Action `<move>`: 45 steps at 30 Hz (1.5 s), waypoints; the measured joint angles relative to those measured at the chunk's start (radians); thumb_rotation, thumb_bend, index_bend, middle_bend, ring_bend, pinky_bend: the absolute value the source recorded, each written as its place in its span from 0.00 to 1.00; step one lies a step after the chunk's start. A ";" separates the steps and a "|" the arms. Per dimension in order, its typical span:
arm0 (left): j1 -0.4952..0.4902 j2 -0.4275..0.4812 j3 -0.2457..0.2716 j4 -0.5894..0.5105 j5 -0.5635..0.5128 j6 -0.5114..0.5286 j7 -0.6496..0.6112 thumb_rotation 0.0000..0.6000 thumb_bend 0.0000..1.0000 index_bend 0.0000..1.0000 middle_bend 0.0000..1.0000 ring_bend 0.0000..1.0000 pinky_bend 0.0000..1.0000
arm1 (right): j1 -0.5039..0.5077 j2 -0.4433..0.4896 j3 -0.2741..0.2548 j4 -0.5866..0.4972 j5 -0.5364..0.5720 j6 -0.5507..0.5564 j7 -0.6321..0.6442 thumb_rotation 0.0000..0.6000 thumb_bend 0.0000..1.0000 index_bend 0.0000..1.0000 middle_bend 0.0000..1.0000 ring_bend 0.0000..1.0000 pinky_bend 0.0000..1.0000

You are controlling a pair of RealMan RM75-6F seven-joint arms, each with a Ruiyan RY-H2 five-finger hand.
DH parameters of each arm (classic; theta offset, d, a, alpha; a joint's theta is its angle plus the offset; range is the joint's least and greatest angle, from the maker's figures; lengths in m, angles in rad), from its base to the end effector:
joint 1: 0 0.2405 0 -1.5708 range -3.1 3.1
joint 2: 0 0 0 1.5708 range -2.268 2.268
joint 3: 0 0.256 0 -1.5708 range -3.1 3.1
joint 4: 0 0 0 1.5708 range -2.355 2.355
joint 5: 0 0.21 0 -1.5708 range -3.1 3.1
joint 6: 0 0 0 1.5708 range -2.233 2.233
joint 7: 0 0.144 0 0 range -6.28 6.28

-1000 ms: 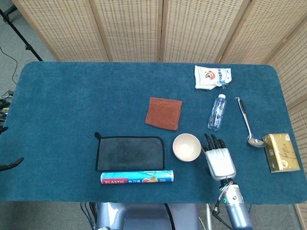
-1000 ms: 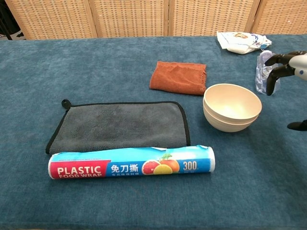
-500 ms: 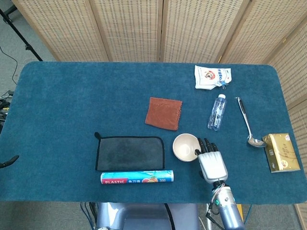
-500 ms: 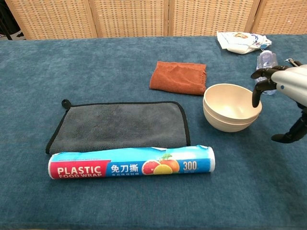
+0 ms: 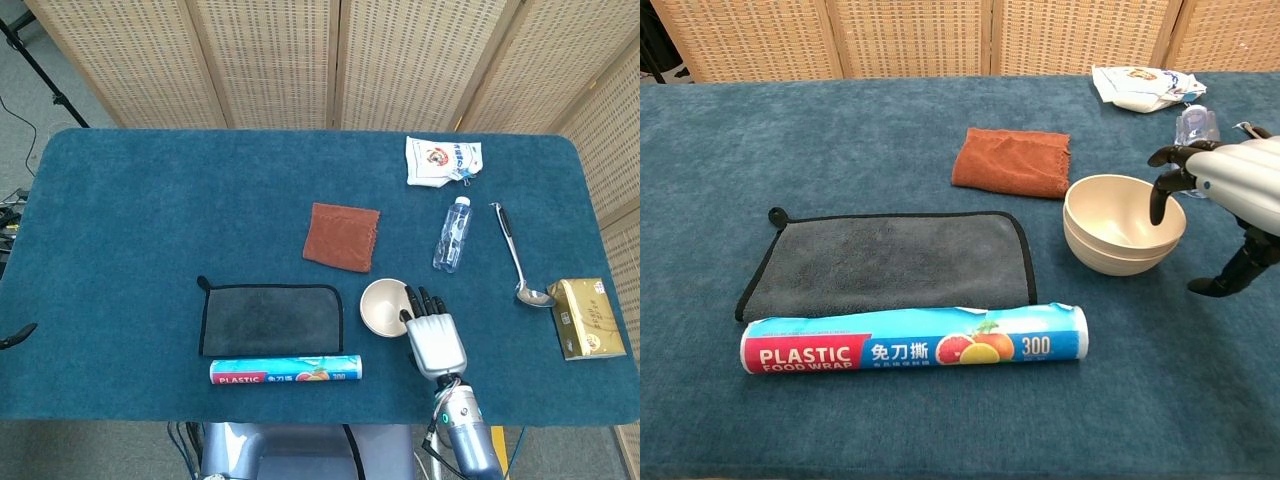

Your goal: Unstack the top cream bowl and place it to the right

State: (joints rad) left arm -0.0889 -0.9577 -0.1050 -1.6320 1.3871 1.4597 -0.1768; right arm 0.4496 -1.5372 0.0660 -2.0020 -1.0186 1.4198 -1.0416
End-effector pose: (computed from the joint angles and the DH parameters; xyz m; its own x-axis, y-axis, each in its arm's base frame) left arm -0.3250 0.1934 0.2222 0.3465 -0.0573 0.9363 0.9358 0.0907 -0.3407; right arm -0.1519 -0.2253 0.0151 0.6072 -0.2258 0.7618 -0.7946 -0.1710 0.5826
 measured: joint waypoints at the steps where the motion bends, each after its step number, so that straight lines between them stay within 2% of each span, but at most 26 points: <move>1: 0.000 0.000 -0.001 -0.001 -0.001 0.001 0.000 0.72 0.00 0.17 0.00 0.00 0.00 | 0.001 -0.003 0.001 0.006 -0.002 0.000 0.003 1.00 0.23 0.35 0.08 0.08 0.17; 21: 0.004 -0.001 -0.003 -0.005 0.001 0.004 -0.003 0.72 0.00 0.17 0.00 0.00 0.00 | 0.003 -0.040 0.005 0.071 -0.058 0.016 0.068 1.00 0.26 0.35 0.08 0.08 0.17; 39: 0.007 0.010 -0.007 -0.014 -0.005 0.003 -0.017 0.72 0.00 0.17 0.00 0.00 0.00 | -0.003 -0.086 0.020 0.131 -0.052 0.010 0.113 1.00 0.26 0.38 0.08 0.09 0.17; 42: 0.007 0.010 -0.008 -0.014 -0.006 0.002 -0.019 0.72 0.00 0.17 0.00 0.00 0.00 | -0.003 -0.094 0.022 0.143 -0.052 0.008 0.118 1.00 0.30 0.39 0.08 0.09 0.17; 45: 0.006 0.010 -0.007 -0.014 -0.007 -0.001 -0.019 0.72 0.00 0.17 0.00 0.00 0.00 | -0.003 -0.099 0.025 0.148 -0.049 0.007 0.120 1.00 0.38 0.39 0.08 0.09 0.17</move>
State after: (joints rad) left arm -0.0827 -0.9472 -0.1123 -1.6459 1.3805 1.4586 -0.1954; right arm 0.4469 -1.6359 0.0907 -1.8543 -1.0674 1.4266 -0.9219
